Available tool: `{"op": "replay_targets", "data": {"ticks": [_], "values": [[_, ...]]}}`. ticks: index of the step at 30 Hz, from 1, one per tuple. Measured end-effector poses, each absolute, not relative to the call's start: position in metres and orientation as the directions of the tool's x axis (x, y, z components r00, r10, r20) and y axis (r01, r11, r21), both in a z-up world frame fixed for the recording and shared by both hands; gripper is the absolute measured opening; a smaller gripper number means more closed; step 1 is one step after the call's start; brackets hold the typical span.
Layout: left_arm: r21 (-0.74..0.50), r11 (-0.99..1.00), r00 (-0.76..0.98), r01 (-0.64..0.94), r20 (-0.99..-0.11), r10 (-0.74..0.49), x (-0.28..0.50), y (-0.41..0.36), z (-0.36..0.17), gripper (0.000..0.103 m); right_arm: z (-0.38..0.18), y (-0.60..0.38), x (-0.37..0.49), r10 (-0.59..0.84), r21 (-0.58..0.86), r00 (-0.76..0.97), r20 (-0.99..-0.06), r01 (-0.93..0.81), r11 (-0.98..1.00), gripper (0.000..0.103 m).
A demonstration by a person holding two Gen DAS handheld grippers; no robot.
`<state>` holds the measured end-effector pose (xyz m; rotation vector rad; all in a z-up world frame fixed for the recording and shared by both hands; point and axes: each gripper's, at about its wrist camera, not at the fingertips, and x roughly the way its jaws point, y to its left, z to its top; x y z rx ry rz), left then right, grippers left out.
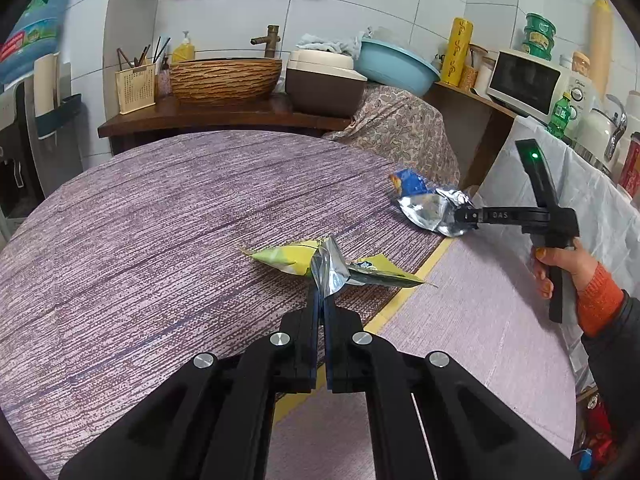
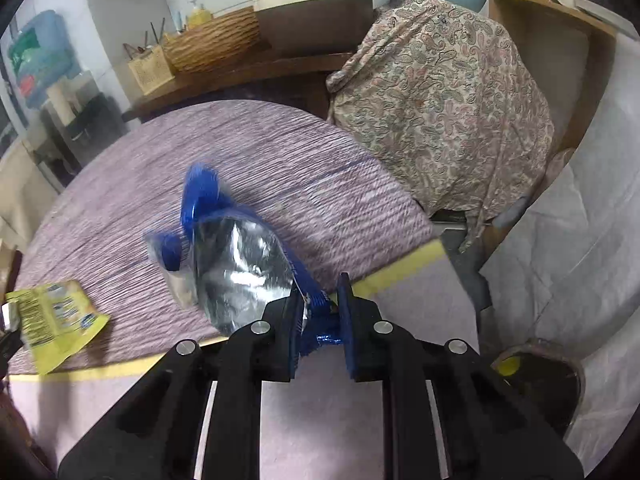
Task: Collect trash
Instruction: 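Carry the wrapper and foil bag to the bin and release both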
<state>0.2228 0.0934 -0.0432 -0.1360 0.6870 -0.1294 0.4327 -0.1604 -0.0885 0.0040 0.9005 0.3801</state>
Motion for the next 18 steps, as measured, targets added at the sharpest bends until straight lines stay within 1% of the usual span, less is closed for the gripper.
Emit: {"op": "replay_targets", "data": {"ticks": [3, 7, 9, 11, 15, 18], "values": [[-0.169, 0.982, 0.768, 0.082, -0.617, -0.17, 0.221, 0.092, -0.043, 0.003, -0.086, -0.169, 0.408, 0.373, 0.221, 0.557, -0.742, -0.323, 0.92, 0.016], [-0.174, 0.978, 0.773, 0.113, -0.604, -0.197, 0.218, 0.084, -0.042, 0.003, -0.078, -0.181, 0.362, 0.402, 0.221, 0.596, -0.696, -0.355, 0.908, 0.015], [-0.176, 0.976, 0.777, 0.127, -0.594, -0.208, 0.216, 0.079, -0.04, 0.003, -0.074, -0.195, 0.338, 0.409, 0.236, 0.619, -0.67, -0.345, 0.909, 0.015], [-0.165, 0.976, 0.79, 0.145, -0.575, -0.214, 0.212, 0.072, -0.037, 0.003, -0.07, -0.212, 0.311, 0.381, 0.23, 0.656, -0.652, -0.307, 0.923, 0.015], [-0.2, 0.962, 0.789, 0.188, -0.553, -0.269, 0.205, 0.054, -0.029, 0.003, -0.065, -0.247, 0.254, 0.335, 0.22, 0.727, -0.6, -0.253, 0.942, 0.015], [-0.173, 0.959, 0.793, 0.223, -0.54, -0.282, 0.198, 0.031, -0.022, 0.003, -0.067, -0.277, 0.212, 0.282, 0.225, 0.767, -0.576, -0.183, 0.957, 0.015]]}}
